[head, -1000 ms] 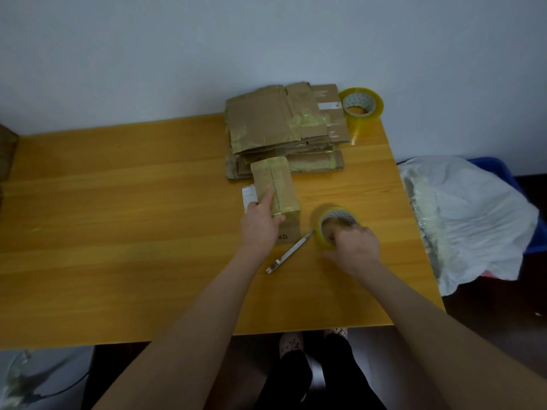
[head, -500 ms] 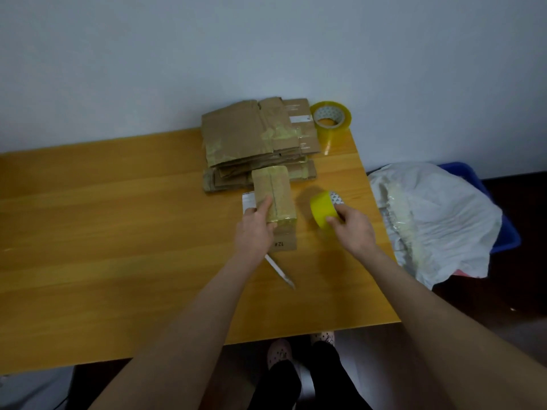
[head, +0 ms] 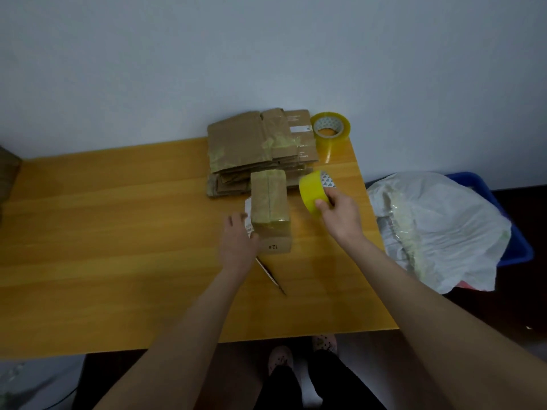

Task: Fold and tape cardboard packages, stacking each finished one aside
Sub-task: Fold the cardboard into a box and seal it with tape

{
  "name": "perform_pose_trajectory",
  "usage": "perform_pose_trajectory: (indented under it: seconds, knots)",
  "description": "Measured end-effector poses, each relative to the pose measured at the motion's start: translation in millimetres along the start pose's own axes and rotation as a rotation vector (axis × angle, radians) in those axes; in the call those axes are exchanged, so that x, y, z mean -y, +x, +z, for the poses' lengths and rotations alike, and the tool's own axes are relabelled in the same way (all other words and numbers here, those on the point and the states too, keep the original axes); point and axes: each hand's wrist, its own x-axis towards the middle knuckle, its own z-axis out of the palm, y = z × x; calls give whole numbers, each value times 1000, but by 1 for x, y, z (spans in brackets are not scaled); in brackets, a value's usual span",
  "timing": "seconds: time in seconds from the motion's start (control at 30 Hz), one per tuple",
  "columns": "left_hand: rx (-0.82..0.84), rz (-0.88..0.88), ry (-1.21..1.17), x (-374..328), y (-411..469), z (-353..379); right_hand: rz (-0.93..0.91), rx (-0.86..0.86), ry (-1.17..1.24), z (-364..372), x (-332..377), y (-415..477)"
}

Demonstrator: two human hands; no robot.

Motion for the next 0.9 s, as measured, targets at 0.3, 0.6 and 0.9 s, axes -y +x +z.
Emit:
perform_pose_trajectory:
  seconds: [0.3, 0.6, 0.9]
  knots:
    - [391, 346, 540, 38, -29, 43, 115, -35, -128, 34, -4, 12]
    - [149, -232, 196, 94, 0, 15, 158, -34, -30, 47, -4, 15]
    - [-33, -211, -321, 46, 26, 6, 124, -36, 4, 47, 4, -2]
